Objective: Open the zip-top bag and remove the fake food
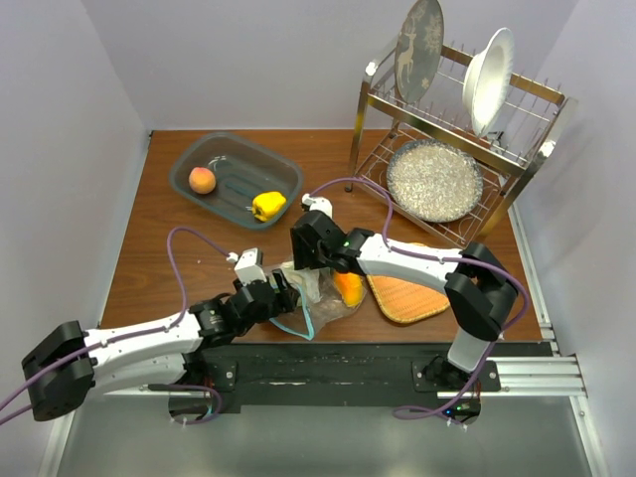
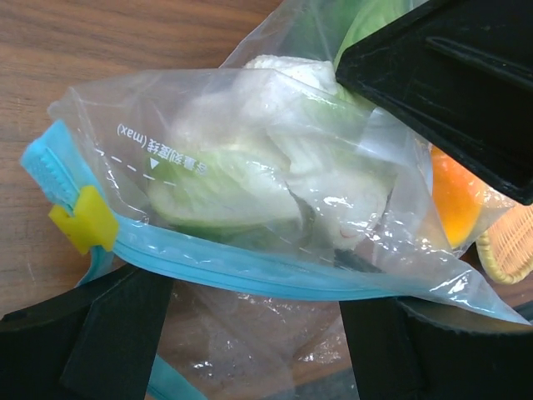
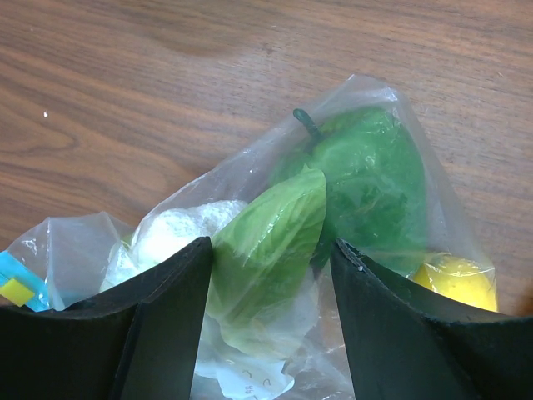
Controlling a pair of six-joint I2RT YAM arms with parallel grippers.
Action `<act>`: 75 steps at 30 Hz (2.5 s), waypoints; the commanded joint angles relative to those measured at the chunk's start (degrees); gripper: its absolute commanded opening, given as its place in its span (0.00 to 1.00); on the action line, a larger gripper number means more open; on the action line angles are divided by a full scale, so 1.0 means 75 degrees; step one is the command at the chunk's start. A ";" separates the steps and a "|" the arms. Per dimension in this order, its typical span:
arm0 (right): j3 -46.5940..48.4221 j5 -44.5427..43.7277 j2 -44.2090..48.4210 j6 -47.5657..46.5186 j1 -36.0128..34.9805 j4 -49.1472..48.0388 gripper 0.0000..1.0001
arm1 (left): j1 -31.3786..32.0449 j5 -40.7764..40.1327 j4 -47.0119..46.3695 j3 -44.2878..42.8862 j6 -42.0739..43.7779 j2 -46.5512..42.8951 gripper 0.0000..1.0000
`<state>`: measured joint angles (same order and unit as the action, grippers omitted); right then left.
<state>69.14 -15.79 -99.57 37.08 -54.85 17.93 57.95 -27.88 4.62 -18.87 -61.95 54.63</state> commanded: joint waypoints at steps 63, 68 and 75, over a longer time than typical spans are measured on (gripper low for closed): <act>-0.1344 0.0736 -0.0083 -0.0258 0.0844 0.0106 0.64 | 0.0253 0.0248 -0.1743 -0.0073 0.0210 0.0416 0.19; -0.1344 0.0290 -0.0236 -0.0034 0.0926 -0.0293 0.67 | 0.0253 0.0681 -0.0585 -0.0237 0.0162 -0.0545 0.19; -0.1345 0.0113 -0.0236 0.0165 0.1184 -0.0552 0.70 | 0.0265 0.1337 0.0883 -0.0448 0.0268 -0.1236 0.18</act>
<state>59.59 -11.03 -100.49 37.43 -47.70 11.97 59.77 -20.58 6.87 -19.29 -59.53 48.21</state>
